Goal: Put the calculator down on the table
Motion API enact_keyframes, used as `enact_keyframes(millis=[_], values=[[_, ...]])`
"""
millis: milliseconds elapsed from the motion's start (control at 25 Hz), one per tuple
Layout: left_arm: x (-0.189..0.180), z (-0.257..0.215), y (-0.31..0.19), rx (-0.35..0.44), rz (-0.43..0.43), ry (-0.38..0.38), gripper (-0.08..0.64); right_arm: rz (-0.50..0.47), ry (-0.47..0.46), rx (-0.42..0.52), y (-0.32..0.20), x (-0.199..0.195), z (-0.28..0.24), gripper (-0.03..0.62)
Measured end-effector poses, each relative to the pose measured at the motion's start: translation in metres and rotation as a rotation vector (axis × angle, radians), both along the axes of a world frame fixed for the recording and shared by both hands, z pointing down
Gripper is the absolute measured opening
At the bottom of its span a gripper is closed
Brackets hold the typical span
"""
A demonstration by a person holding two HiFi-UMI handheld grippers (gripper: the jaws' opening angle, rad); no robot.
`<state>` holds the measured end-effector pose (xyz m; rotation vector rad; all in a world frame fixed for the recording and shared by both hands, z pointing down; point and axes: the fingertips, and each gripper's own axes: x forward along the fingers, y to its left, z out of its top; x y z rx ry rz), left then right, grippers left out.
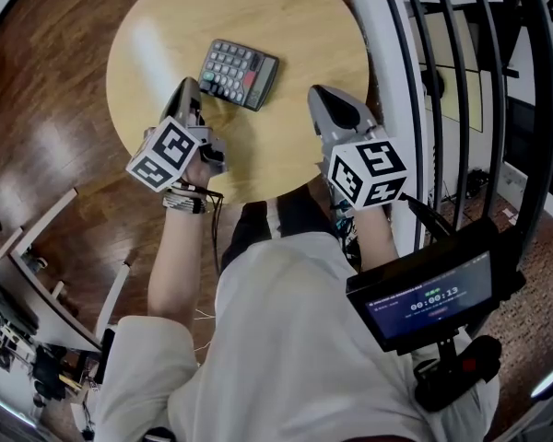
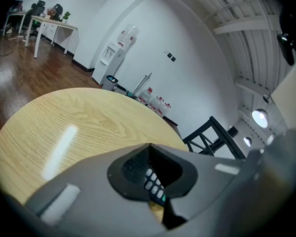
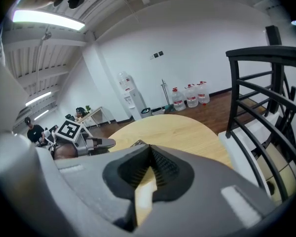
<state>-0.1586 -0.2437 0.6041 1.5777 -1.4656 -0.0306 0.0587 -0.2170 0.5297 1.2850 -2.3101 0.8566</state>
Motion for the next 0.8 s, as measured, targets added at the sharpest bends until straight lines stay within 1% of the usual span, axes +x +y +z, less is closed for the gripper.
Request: enact_keyframes(millis=[80,200,280,360,480,640,720,800], values=[[0.006,-0.007,0.002,0.027,0.044,-0.006,0.003,-0.028,0.028,0.023,0.001,-0.004,-0.003,0.002],[0.017,-0.021,0.004,0.085,0.124,0.002,0.003,-0.03,0.024,0.016,0.002,-0.01,-0.003,0.002],[0.021,-0.031,0.007,0.117,0.155,0.005,0.003,-0.034,0.02,0.007,0.004,-0.013,-0.003,0.002],[0.024,-0.042,0.011,0.151,0.182,-0.015,0.003,-0.052,0.028,0.014,0.005,-0.017,-0.006,0.002],[0.029,-0.057,0.016,0.201,0.238,-0.076,0.003,-0.074,0.049,0.036,0.004,-0.02,-0.013,0.002],[0.03,-0.067,0.013,0.235,0.277,-0.162,0.003,-0.092,0.107,0.089,-0.007,-0.022,-0.024,0.002],[0.031,-0.072,0.011,0.251,0.304,-0.226,0.003,-0.097,0.128,0.113,-0.012,-0.022,-0.03,0.002],[0.034,-0.077,0.009,0.268,0.344,-0.316,0.005,-0.096,0.131,0.127,-0.015,-0.021,-0.037,0.002]])
